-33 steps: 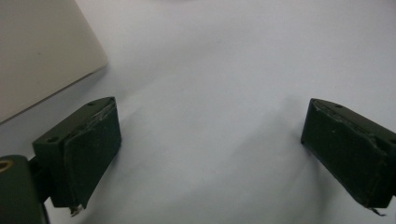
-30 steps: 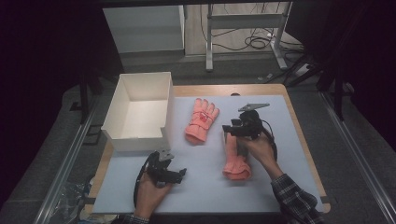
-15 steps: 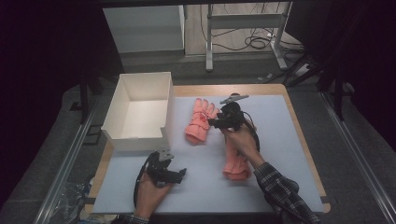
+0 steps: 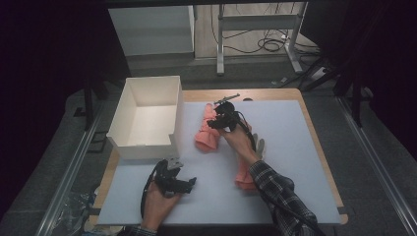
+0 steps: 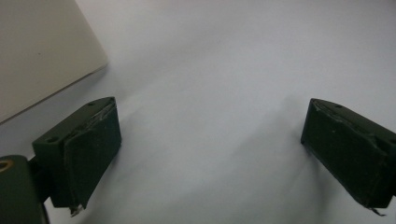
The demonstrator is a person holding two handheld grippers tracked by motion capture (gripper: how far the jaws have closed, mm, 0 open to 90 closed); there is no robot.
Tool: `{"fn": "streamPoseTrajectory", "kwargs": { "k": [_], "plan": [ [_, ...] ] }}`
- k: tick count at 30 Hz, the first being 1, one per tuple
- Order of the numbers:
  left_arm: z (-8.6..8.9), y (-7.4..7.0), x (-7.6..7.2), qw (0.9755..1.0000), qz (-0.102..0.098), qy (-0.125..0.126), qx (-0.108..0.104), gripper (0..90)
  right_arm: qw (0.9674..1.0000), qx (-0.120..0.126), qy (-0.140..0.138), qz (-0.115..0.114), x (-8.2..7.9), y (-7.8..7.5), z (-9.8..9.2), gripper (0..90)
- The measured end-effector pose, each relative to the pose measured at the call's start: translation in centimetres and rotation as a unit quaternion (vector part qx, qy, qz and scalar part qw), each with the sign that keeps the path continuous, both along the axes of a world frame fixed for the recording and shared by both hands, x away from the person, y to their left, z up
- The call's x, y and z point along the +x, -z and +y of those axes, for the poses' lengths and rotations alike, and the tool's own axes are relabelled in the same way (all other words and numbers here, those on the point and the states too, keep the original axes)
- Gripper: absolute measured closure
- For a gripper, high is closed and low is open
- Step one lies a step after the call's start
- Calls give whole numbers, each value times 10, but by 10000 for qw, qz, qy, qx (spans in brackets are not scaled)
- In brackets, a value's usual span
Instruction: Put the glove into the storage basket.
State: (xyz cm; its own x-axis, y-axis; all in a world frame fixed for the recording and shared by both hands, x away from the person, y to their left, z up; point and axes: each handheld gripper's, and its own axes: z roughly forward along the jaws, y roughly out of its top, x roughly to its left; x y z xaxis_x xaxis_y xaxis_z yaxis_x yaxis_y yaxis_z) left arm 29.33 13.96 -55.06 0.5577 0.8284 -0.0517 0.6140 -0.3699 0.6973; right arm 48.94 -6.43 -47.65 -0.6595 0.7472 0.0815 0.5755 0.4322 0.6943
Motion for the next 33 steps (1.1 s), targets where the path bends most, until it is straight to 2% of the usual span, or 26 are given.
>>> {"fn": "streamPoseTrajectory", "kwargs": {
  "k": [5,6,9,11,12,13,14,17,20,27,33],
  "plan": [
    [0,0,0,10000,-3,0,-8,50,9996,-225,139,56,10,9,7,487],
    [0,0,0,10000,-1,-2,-10,50,9991,-348,205,115,15,13,11,475],
    [0,0,0,10000,-3,-2,-11,50,9985,-477,209,161,19,16,14,482],
    [0,0,0,10000,-5,0,-6,49,9977,-614,185,224,22,20,18,527],
    [0,0,0,10000,-4,0,-8,49,9972,-677,197,233,22,23,19,598],
    [0,0,0,10000,-4,0,-7,50,9972,-686,186,231,22,24,19,636],
    [0,0,0,10000,-4,0,-7,49,9972,-686,186,231,22,24,19,636],
    [0,0,0,10000,-4,0,-7,49,9974,-659,197,223,22,24,18,749],
    [0,0,0,10000,-5,0,-5,49,9975,-592,311,233,21,21,16,840],
    [0,0,0,10000,-3,-2,-10,49,9985,-410,305,207,18,15,12,860],
    [0,0,0,10000,-2,-2,-7,49,9994,-305,74,128,10,5,12,860]
  ]
}}
